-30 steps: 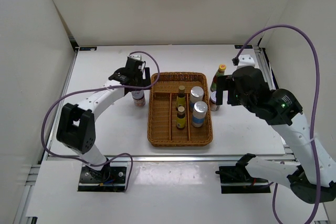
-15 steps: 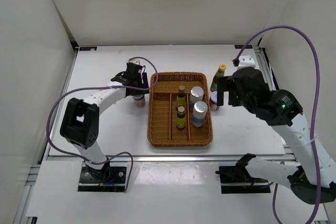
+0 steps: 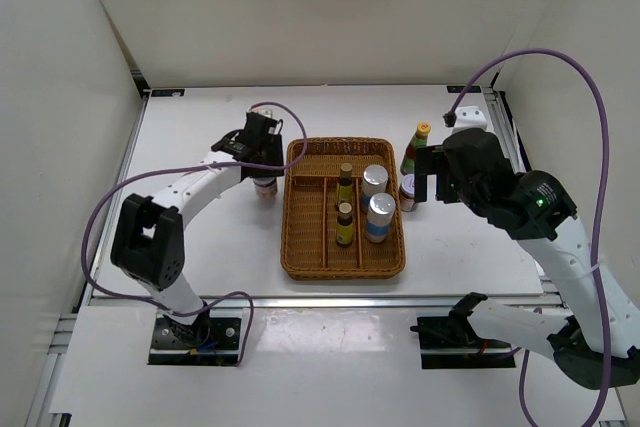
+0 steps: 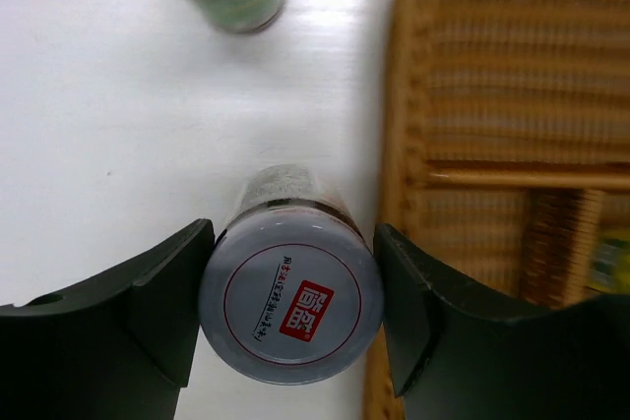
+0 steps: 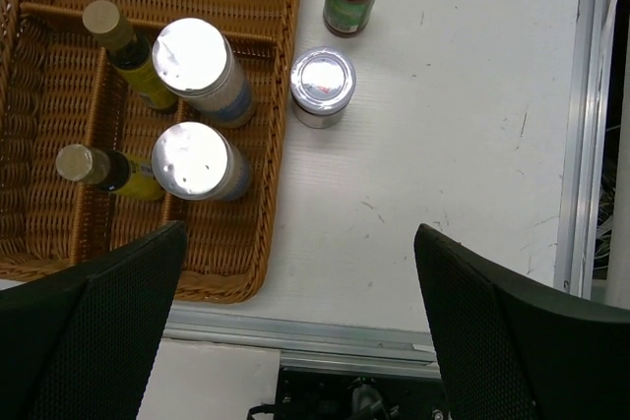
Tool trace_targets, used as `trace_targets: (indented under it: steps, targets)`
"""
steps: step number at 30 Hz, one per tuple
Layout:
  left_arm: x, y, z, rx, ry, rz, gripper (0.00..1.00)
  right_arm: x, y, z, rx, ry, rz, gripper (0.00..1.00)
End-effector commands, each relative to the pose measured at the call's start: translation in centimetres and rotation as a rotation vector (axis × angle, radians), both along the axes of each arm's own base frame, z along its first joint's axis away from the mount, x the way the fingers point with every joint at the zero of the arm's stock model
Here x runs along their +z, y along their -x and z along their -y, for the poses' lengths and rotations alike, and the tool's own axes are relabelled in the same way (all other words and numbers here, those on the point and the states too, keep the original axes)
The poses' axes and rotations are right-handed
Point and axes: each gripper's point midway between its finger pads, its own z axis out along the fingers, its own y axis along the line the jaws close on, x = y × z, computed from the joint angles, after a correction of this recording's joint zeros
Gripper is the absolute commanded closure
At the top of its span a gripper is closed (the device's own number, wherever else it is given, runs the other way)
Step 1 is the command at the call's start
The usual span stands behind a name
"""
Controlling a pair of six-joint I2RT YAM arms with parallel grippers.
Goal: Organize the condiment bottles
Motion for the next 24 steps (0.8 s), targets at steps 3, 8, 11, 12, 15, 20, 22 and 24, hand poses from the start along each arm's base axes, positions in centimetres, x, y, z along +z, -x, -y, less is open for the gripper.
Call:
trace_targets:
  steps: [3, 8, 11, 12, 15, 20, 22, 24]
  targets:
    - [12.6, -1.2, 3.9, -0.068, 0.108, 0.292, 0.89, 0.6, -0.2, 0.9, -0.038, 0.018, 0.03, 0.01]
    - [12.3, -0.4, 7.2, -0.123, 0.175, 0.261, 0.89, -0.1, -0.6, 1.2, -0.075, 0.042, 0.014, 0.01]
    - [10.4, -0.1, 8.8, -0.147, 0.176, 0.214, 0.89, -0.8, -0.4, 1.4, -0.097, 0.056, -0.011, 0.01]
    - [9.5, -0.2, 9.1, -0.145, 0.18, 0.191, 0.89, -0.8, -0.5, 1.5, -0.11, 0.052, -0.008, 0.01]
    - [8.1, 0.3, 11.1, -0.189, 0.182, 0.173, 0.89, -0.7, -0.3, 1.9, -0.124, 0.051, -0.003, 0.01]
    - [5.5, 0.4, 11.9, -0.192, 0.176, 0.124, 0.89, -1.0, -0.2, 2.1, -0.142, 0.055, -0.011, 0.01]
    - [3.8, 0.7, 12.5, -0.206, 0.166, 0.094, 0.89, -1.4, -0.1, 2.1, -0.148, 0.055, -0.019, 0.01]
    - [2.7, 0.7, 12.5, -0.198, 0.162, 0.075, 0.89, -1.9, -0.1, 1.9, -0.139, 0.062, -0.038, 0.01]
